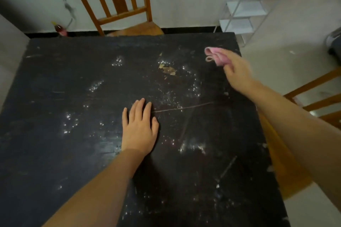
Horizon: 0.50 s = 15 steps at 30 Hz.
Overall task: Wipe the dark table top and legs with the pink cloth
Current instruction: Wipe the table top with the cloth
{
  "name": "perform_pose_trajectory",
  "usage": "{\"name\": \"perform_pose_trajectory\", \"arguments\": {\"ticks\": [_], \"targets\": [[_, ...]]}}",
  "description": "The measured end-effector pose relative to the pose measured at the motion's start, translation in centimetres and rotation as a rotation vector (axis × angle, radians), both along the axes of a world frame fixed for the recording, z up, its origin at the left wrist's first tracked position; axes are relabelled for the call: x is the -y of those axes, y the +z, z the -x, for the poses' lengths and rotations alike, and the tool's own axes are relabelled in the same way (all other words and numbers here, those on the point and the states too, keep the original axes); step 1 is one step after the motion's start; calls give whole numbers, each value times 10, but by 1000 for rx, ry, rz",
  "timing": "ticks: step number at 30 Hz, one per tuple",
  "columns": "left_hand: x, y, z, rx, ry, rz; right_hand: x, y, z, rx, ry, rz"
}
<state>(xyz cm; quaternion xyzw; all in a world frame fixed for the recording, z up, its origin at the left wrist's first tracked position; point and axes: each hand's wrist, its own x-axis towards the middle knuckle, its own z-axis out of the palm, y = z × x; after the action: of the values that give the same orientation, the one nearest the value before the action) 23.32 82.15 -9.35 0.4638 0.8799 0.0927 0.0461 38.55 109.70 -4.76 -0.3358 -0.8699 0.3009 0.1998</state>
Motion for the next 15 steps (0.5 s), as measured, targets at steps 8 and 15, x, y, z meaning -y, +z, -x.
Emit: {"name": "perform_pose_trajectory", "arguments": {"ticks": [8,15], "targets": [[-2,2,-1,14,9,26,88,-40,-1,128,387,-11],[-2,2,0,7,15,39,38,-35,45,158,356,44]]}}
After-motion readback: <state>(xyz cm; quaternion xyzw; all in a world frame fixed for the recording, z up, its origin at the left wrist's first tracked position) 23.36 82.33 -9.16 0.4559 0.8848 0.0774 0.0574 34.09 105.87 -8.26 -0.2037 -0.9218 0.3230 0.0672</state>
